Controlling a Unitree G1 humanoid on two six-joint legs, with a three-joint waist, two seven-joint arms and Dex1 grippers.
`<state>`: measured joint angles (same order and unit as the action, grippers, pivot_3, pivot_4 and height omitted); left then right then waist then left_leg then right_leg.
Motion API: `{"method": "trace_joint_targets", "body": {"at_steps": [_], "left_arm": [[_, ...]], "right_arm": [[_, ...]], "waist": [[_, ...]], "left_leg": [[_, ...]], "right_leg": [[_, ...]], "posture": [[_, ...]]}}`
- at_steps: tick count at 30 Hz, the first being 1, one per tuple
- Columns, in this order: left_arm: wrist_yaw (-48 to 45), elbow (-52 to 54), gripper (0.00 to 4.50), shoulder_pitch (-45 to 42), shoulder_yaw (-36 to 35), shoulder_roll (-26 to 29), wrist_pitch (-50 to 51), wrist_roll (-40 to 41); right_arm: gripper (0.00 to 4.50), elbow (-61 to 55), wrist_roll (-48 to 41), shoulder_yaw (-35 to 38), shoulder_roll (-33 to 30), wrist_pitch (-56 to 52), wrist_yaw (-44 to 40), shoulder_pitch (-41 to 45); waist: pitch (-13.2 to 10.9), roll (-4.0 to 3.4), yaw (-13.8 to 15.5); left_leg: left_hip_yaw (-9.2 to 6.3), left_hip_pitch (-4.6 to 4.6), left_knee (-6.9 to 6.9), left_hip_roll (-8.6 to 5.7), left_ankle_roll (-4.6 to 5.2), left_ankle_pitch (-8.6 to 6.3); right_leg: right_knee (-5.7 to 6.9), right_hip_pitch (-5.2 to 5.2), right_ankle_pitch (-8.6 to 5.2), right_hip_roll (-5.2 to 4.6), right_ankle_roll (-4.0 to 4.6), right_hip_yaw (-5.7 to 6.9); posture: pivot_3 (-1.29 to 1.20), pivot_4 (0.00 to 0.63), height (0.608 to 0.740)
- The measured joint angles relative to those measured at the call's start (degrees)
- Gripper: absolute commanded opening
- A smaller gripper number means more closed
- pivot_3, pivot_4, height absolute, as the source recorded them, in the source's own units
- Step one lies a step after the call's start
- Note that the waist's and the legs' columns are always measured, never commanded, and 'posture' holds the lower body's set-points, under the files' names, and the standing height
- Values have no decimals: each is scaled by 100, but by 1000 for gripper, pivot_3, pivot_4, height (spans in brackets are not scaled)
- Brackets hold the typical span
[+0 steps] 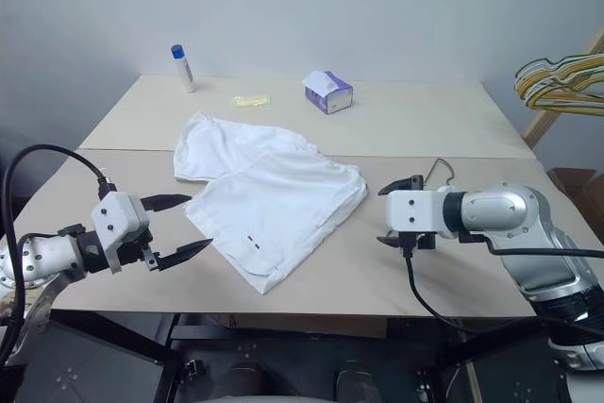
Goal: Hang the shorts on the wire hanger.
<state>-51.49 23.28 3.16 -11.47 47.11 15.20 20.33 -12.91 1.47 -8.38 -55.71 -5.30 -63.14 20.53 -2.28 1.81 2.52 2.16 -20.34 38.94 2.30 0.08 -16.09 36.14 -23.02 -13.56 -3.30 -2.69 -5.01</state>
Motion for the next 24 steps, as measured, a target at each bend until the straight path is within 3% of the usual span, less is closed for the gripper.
{"method": "trace_joint_targets", "body": {"at_steps": [15, 24], "left_arm": [[124, 255, 4500, -217, 2, -12, 497, 45], [98, 300, 4500, -715, 593, 48, 1327, 51]], "right_arm": [[4493, -82, 4, 0, -1, -81, -40, -9], [4493, -469, -1, 35, 84, -764, 136, -262]], "waist": [[0, 0, -5], [0, 0, -42]], "left_leg": [[0, 0, 0, 0, 0, 0], [-1, -4, 0, -1, 0, 0]], "right_leg": [[1, 0, 0, 0, 0, 0], [-2, -2, 0, 0, 0, 0]], "posture": [[120, 0, 740], [39, 0, 740]]}}
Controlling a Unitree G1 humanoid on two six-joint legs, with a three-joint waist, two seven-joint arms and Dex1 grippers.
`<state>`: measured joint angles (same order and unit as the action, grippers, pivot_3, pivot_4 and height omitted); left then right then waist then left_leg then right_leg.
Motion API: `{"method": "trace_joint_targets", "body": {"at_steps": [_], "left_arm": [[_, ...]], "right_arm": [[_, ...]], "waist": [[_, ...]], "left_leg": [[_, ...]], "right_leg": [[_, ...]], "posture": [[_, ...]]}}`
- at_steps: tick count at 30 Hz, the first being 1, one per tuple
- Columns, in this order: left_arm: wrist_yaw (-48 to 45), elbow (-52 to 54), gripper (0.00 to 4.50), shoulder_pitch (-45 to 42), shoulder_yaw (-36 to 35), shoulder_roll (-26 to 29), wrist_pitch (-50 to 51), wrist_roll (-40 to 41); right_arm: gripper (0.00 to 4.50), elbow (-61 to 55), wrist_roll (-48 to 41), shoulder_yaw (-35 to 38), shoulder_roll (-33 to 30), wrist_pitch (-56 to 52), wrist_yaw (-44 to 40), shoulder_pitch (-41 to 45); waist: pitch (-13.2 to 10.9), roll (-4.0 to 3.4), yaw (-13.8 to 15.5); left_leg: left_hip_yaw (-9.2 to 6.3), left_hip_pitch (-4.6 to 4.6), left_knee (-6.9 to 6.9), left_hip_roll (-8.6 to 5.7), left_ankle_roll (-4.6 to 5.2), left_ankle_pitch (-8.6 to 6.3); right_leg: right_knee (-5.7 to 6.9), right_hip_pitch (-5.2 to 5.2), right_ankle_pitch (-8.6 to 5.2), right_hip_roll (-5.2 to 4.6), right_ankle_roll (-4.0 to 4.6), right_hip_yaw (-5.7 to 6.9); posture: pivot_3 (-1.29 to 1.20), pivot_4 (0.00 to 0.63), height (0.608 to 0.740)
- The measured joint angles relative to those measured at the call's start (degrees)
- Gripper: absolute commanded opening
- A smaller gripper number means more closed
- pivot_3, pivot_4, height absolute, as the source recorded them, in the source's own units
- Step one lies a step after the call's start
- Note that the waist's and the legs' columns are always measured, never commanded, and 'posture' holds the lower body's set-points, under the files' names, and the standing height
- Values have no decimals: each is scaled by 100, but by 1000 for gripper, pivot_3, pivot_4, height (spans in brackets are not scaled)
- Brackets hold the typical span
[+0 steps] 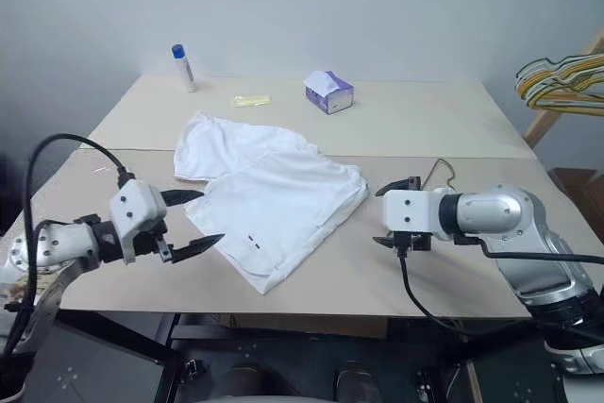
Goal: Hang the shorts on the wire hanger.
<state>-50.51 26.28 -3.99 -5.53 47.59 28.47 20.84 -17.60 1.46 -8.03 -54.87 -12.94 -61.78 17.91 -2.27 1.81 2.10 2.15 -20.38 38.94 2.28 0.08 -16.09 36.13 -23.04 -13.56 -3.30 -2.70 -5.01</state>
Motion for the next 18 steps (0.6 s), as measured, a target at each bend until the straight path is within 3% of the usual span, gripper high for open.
{"method": "trace_joint_targets", "body": {"at_steps": [5, 11, 18], "left_arm": [[-321, 14, 4500, -40, 548, -2, 21, 49], [-456, -104, 4500, -44, 1607, -193, -107, -434], [-190, -733, 4500, -108, 2005, -480, -275, -1005]], "right_arm": [[4493, -235, 5, 50, -47, -200, 92, -277], [4493, -333, 75, 70, -46, -314, 320, -289], [4493, -436, 110, 67, -42, -369, 428, -318]], "waist": [[0, 0, -70], [0, 0, -209], [0, 0, -296]], "left_leg": [[1, 0, 1, -1, 0, 0], [1, 2, 1, -2, 0, 0], [-1, 3, 1, -3, 0, 0]], "right_leg": [[0, 1, 0, 0, 0, -1], [0, 2, 0, 0, 0, -3], [-1, 3, 0, 0, -1, -4]], "posture": [[17, 0, 740], [6, 0, 740], [11, 0, 740]]}}
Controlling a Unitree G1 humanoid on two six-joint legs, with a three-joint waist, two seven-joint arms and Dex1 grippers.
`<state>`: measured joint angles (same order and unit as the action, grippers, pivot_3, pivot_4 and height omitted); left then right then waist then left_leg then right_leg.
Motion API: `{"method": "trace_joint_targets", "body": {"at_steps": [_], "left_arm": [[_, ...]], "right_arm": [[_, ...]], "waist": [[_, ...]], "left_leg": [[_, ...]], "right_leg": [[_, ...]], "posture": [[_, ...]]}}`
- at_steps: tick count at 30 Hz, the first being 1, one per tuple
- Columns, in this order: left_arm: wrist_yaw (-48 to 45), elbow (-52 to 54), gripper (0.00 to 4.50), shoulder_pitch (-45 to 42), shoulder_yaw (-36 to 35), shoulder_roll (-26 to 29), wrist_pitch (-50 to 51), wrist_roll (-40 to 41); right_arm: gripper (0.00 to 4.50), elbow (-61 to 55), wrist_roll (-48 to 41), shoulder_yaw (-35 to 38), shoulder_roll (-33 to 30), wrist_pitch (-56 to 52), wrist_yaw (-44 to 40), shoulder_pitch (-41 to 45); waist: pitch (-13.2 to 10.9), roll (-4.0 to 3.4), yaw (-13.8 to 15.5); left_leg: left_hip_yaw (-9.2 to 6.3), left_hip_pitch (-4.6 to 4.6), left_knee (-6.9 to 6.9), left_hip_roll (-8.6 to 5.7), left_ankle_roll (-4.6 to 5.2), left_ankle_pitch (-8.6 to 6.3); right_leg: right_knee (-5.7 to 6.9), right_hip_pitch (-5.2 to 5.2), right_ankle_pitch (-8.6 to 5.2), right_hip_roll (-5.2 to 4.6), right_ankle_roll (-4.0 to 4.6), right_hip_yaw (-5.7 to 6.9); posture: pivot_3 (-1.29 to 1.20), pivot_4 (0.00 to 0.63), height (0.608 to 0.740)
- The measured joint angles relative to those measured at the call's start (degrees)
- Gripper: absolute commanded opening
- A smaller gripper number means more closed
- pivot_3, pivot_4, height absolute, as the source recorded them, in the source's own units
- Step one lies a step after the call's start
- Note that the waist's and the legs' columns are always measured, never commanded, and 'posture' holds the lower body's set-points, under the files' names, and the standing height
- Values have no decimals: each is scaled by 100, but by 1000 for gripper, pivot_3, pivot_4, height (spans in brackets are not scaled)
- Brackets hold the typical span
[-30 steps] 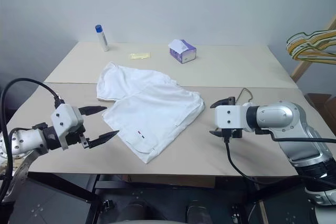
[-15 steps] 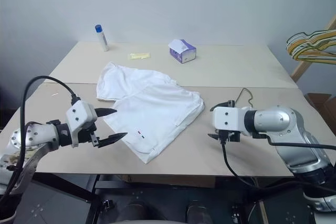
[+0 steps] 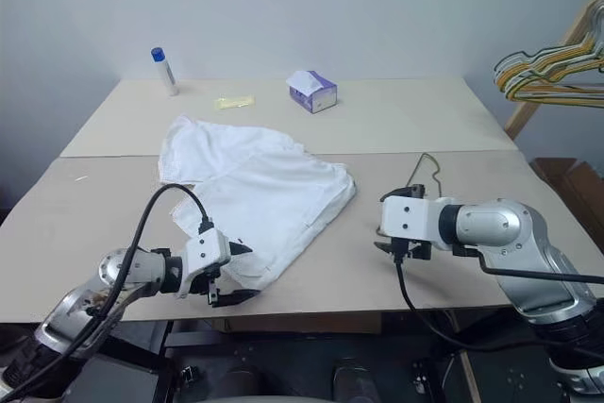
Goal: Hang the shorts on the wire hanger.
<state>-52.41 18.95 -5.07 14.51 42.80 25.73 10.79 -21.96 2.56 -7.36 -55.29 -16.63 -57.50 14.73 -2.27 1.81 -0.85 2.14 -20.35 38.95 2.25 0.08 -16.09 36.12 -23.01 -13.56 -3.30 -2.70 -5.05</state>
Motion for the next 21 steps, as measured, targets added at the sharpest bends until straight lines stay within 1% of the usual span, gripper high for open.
{"method": "trace_joint_targets", "body": {"at_steps": [2, 5, 8, 16, 17, 21], "left_arm": [[54, -287, 4500, 14, 98, -135, -187, -171], [69, -518, 3915, 17, 143, -338, -397, -198], [57, -596, 2934, 33, 145, -414, -509, -225], [54, -631, 246, 76, 169, -409, -757, -422], [54, -642, 58, 85, 168, -407, -800, -432], [90, -635, 58, 101, 115, -387, -819, -470]], "right_arm": [[4493, 1, 15, -5, 17, 0, 25, 1], [4500, 4, 41, -47, 67, 0, 29, 39], [4500, 16, 70, -59, 87, 0, 35, 83], [4500, 127, 177, -99, 102, 5, 39, 115], [4500, 130, 184, -100, 105, 10, 39, 116], [4500, 286, 408, -276, 186, 177, 116, 210]], "waist": [[0, 0, -1], [0, 0, 6], [0, 0, 5], [0, 0, 2], [0, 0, 2], [1, 0, -9]], "left_leg": [[0, -1, 0, 0, 0, 0], [0, -1, 0, -1, 0, 0], [0, 1, 0, -1, 0, 0], [0, 3, 0, -1, 0, 0], [0, 3, 0, -1, 0, 0], [0, 3, 0, -1, 0, 0]], "right_leg": [[0, -1, 0, 0, 0, 0], [1, 0, 0, 0, 0, -1], [2, 0, 0, 0, 0, -1], [3, 0, 0, 0, 0, -1], [3, 0, 0, 0, 0, -1], [3, 0, 0, 0, 0, -1]], "posture": [[7, 0, 740], [7, 0, 740], [9, 0, 740], [9, 0, 740], [10, 0, 740], [9, 0, 740]]}}
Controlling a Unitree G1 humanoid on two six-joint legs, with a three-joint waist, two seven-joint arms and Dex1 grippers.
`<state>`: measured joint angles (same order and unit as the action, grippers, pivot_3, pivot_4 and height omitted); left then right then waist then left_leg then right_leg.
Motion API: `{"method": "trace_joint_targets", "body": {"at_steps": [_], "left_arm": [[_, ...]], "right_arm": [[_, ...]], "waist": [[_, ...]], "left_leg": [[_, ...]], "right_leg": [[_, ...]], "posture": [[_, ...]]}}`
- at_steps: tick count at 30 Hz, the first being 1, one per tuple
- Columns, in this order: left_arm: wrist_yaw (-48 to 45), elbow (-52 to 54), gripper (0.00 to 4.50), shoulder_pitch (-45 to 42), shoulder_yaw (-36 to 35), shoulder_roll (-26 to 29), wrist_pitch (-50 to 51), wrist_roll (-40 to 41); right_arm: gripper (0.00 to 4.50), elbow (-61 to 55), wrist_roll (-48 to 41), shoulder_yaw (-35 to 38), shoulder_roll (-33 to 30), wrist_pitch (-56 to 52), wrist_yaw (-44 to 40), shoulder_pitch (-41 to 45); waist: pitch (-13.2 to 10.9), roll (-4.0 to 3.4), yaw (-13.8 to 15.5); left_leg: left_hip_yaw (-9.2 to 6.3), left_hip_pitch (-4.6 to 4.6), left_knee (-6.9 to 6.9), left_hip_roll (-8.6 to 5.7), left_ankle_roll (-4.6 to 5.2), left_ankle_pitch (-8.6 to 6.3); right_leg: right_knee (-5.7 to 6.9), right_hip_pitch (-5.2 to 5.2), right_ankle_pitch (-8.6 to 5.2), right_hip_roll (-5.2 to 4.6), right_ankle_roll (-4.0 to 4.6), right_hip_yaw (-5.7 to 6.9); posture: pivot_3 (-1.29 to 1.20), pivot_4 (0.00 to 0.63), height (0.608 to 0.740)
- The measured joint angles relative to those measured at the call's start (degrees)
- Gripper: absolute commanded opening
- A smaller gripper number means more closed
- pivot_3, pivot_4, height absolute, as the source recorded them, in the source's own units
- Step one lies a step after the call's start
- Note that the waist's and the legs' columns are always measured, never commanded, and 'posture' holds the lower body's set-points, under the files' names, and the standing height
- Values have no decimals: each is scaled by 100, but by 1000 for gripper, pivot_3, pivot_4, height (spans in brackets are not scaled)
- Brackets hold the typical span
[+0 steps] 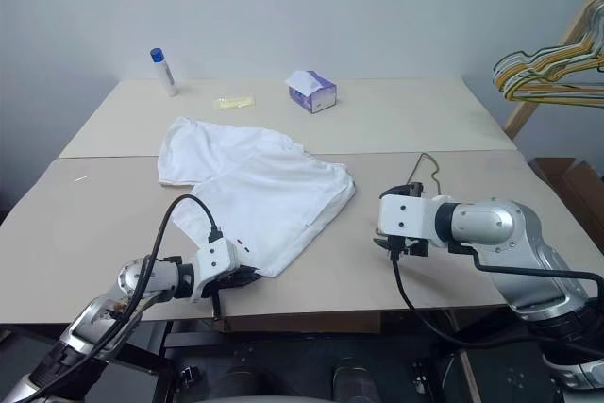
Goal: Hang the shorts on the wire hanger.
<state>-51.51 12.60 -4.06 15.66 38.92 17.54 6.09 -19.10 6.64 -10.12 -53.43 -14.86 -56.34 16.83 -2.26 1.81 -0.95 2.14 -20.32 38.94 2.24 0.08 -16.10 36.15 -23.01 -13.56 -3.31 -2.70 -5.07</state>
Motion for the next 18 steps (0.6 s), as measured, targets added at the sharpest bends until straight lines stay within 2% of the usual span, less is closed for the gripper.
{"method": "trace_joint_targets", "body": {"at_steps": [4, 9, 13, 18], "left_arm": [[-279, 312, 58, 317, -550, 424, 16, 370], [-916, 1096, 58, 916, -2110, 1060, 30, 1508], [-1179, 1415, 58, 1310, -3071, 1261, 237, 2209], [-1262, 1702, 58, 1587, -3527, 1292, 374, 2555]], "right_arm": [[4500, 654, 157, -366, 347, 193, 14, 360], [4500, 2214, 1228, -1005, 904, 1270, 947, 1191], [4500, 3522, 1821, -1407, 1291, 2452, 1653, 1648], [4500, 4562, 2189, -1752, 1703, 3505, 2135, 1952]], "waist": [[0, 2, -75], [-1, 1, -150], [-1, 1, -130], [-1, 1, -88]], "left_leg": [[1, -2, -2, 6, 0, 0], [7, -2, -3, 7, 0, 0], [6, -3, -6, 7, 0, 0], [5, 0, -5, 6, 0, 0]], "right_leg": [[2, -6, 0, 5, 2, -2], [2, -7, 0, 1, 2, -2], [0, -7, 0, 1, 2, -2], [2, -3, 1, 0, 4, -2]], "posture": [[21, 0, 740], [66, 0, 740], [103, 0, 740], [126, 0, 740]]}}
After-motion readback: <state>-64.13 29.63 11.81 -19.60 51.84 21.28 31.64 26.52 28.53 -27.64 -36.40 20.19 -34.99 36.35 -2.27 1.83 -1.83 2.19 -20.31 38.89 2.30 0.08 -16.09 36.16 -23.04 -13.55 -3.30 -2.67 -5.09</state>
